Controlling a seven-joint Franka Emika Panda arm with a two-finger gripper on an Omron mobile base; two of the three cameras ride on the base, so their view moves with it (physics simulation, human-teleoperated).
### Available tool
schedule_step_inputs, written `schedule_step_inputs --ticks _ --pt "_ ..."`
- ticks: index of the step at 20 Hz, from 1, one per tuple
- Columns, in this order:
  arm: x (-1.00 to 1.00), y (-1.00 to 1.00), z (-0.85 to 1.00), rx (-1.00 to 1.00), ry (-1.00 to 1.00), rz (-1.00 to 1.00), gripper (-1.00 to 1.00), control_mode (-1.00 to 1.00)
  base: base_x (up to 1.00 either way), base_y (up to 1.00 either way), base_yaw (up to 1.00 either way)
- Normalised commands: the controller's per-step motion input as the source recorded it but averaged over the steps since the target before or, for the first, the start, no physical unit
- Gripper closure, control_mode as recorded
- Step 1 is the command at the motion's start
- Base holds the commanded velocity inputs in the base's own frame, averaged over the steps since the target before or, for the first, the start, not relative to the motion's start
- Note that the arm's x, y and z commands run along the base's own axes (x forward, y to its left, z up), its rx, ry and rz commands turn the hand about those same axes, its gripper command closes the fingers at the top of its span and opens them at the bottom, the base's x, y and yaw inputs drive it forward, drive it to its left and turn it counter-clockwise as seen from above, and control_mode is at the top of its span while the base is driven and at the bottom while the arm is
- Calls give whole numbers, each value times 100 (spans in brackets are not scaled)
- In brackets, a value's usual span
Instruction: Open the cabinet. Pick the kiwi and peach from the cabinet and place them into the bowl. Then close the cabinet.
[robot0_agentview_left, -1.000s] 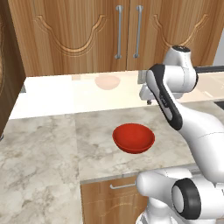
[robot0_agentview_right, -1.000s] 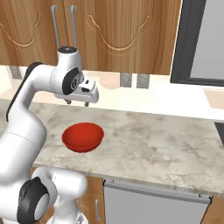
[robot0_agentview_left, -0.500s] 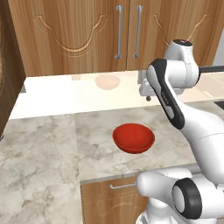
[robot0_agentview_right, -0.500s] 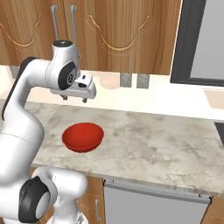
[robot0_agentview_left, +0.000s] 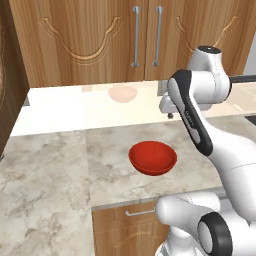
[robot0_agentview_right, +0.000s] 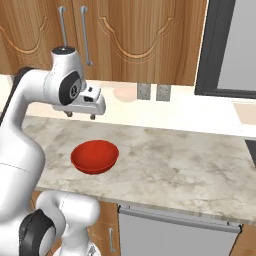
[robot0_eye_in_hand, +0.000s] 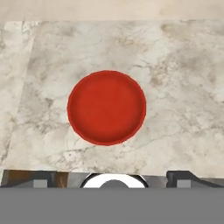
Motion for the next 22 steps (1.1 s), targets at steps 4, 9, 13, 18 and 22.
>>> schedule_step_inputs --ticks 4,9,13,18,22 --pt "-29 24 0 -4 -22 0 -100 -100 0 0 0" --pt "-7 17 8 -2 -31 0 -100 -100 0 0 0" --pt "0 6 23 0 -29 0 -100 -100 0 0 0" --pt "0 0 52 0 -21 0 -100 -100 0 0 0" --pt "0 0 65 0 -12 0 -100 -100 0 0 0"
